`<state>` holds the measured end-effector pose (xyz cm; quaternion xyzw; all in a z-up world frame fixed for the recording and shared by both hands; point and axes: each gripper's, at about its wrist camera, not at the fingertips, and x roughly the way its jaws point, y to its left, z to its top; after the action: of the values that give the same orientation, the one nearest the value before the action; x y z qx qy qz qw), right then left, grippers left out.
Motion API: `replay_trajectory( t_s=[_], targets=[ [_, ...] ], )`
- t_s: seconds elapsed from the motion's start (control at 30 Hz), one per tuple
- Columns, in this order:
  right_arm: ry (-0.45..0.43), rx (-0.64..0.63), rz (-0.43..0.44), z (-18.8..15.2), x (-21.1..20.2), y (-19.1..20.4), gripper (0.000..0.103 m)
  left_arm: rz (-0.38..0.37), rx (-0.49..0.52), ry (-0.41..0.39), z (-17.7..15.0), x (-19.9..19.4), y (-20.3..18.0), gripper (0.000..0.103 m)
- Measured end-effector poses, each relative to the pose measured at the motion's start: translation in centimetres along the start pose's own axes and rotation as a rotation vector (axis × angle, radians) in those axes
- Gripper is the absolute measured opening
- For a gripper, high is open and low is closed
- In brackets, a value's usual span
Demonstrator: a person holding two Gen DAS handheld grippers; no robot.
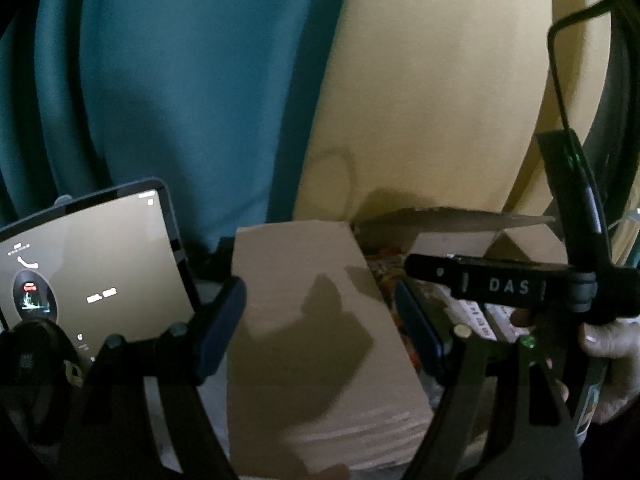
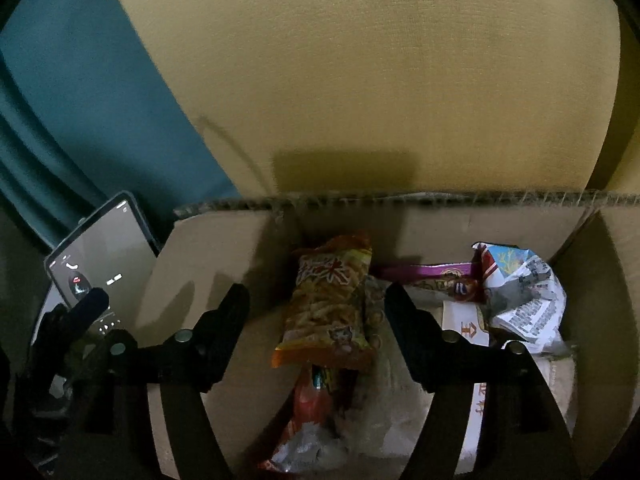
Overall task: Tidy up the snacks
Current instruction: 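Open the right gripper to release the bag and withdraw from the box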
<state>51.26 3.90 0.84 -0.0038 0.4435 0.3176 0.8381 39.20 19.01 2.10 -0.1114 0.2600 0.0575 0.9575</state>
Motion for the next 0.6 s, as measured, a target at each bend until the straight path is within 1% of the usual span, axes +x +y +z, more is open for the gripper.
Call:
replay_trajectory(
  t_s=[0.13,0.33,0.43,0.6],
  targets=[
    [-0.006,-0.012,-0.014,-0.5,-0.9,0.0,0.074,-0.013,-0.008,-0.001,0.1,-1.0,-0.4,0.078],
    [-0.015,-0.02,-0.039,-1.9,-2.3,-0.2,0.074,-0.017,0.006,-0.012,-0.2,-2.6,-1.5,0.078],
    [-0.034,-0.041,-0.047,-2.7,-3.6,0.2,0.074,-0.022,0.008,-0.014,-0.5,-3.5,-2.0,0.078],
    [-0.062,-0.08,-0.027,-4.3,-5.6,1.1,0.073,-0.031,0.016,-0.017,-1.4,-5.1,-3.1,0.078]
  ],
)
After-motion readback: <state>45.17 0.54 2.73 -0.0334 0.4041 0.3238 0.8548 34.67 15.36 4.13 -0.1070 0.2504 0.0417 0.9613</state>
